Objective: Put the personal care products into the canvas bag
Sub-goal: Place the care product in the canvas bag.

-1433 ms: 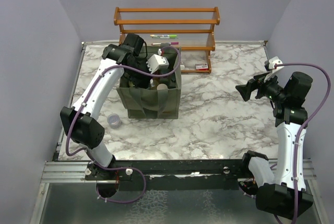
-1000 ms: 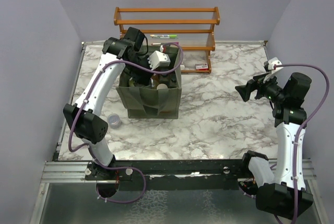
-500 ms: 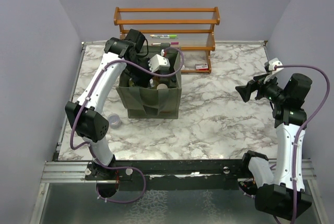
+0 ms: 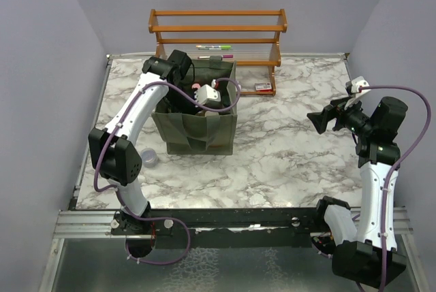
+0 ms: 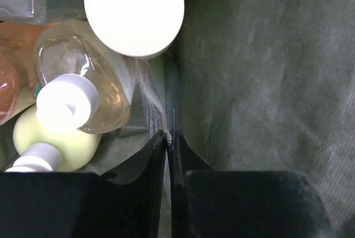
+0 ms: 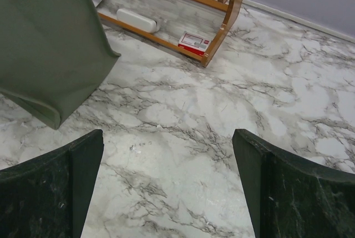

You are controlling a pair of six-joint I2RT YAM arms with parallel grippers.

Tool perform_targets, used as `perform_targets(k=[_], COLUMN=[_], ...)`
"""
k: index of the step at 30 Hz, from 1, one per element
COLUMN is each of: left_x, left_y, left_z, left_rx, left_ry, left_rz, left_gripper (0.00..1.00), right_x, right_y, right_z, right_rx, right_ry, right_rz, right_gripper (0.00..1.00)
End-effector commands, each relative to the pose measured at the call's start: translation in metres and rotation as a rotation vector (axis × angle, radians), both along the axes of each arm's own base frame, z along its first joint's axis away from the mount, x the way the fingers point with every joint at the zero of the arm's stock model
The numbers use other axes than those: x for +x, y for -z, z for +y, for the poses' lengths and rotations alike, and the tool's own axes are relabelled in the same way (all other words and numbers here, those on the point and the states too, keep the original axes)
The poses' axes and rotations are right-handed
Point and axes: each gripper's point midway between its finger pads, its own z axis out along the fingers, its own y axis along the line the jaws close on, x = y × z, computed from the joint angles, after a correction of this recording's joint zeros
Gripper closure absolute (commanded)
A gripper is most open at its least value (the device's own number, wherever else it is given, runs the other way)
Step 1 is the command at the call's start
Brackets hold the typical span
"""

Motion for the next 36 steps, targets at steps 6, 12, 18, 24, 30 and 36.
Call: perform_targets(k=[6,12,18,24,30,36], left_x=[-0.009,-0.008,-0.009,-0.007,-0.005,-0.002], left_y=[0.013,0.019,0.014,0.008,-0.005,-0.018], left_z=[0.000,-0.001,-0.001,-0.003,-0.003,-0.002], left_rx=[-0.021,-0.033,-0.052,-0.071,-0.080,-0.091], left_ry=[0.012,-0.018,-0.050,-0.088,-0.102,-0.124], left_rz=[0.041,0.025,-0.017,-0.039,-0.068,-0.104], left_gripper=[0.85,0.72,0.62,0.49,0.41,0.37], right_x=[-0.002,-0.002,-0.002,-0.002,-0.003,-0.002], right_y=[-0.008,-0.006,-0.007,-0.008,-0.008,-0.007], right_z=[0.002,0.002,0.003,0.003,0.004,0.004], right_rx=[0.005,0.007,0.006,0.009,0.010,0.011], right_ry=[-0.018,-0.018,-0.021,-0.025,-0.026,-0.027], right_rz=[-0.040,-0.038,-0.042,-0.041,-0.041,-0.040], right_gripper=[0.00,0.00,0.00,0.00,0.00,0.00])
